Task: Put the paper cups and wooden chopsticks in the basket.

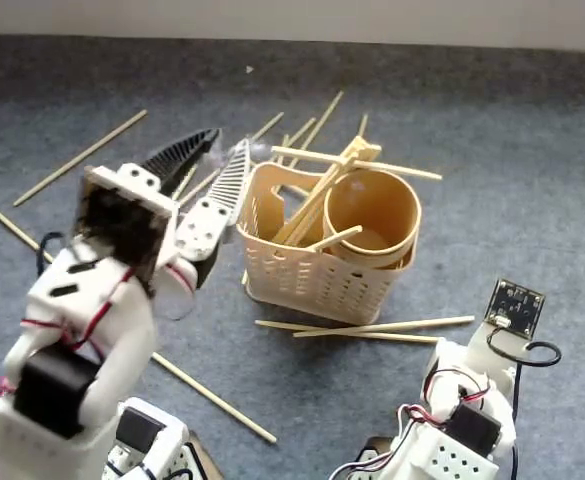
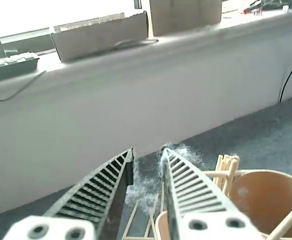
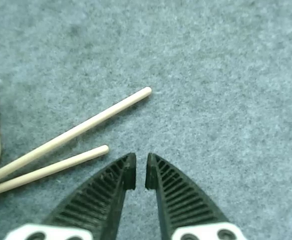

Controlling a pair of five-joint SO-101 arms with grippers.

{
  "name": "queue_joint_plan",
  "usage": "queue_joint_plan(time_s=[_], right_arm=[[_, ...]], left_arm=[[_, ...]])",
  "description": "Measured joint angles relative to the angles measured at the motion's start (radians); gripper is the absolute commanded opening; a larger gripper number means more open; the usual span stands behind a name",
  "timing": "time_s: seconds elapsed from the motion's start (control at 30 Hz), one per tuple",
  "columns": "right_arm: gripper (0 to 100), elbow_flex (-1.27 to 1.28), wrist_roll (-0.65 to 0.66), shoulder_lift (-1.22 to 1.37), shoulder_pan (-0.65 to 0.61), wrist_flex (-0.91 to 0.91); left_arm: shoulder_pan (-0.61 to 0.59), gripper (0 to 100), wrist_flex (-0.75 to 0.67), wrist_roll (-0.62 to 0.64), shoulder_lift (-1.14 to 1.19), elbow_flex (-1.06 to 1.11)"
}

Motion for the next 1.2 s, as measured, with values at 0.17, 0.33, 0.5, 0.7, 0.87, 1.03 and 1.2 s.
queue_joint_plan(time_s=[0.17, 0.33, 0.5, 0.7, 0.87, 1.03, 1.2], right_arm=[[5.6, 0.0, 0.0, 0.0, 0.0, 0.0], [5.6, 0.0, 0.0, 0.0, 0.0, 0.0], [5.6, 0.0, 0.0, 0.0, 0.0, 0.0], [5.6, 0.0, 0.0, 0.0, 0.0, 0.0], [5.6, 0.0, 0.0, 0.0, 0.0, 0.0], [5.6, 0.0, 0.0, 0.0, 0.0, 0.0], [5.6, 0.0, 0.0, 0.0, 0.0, 0.0]], left_arm=[[0.011, 12, 0.009, 0.0, -0.009, -0.12], [0.126, 12, 0.009, -0.002, 0.109, -0.109], [0.107, 12, -0.094, -0.002, 0.344, -0.074], [0.092, 9, -0.164, -0.002, 0.479, -0.081], [-0.018, 6, -0.048, 0.0, 0.442, 0.04], [-0.068, 6, 0.026, -0.063, 0.278, 0.282], [-0.075, 6, 0.048, -0.126, 0.106, 0.425]])
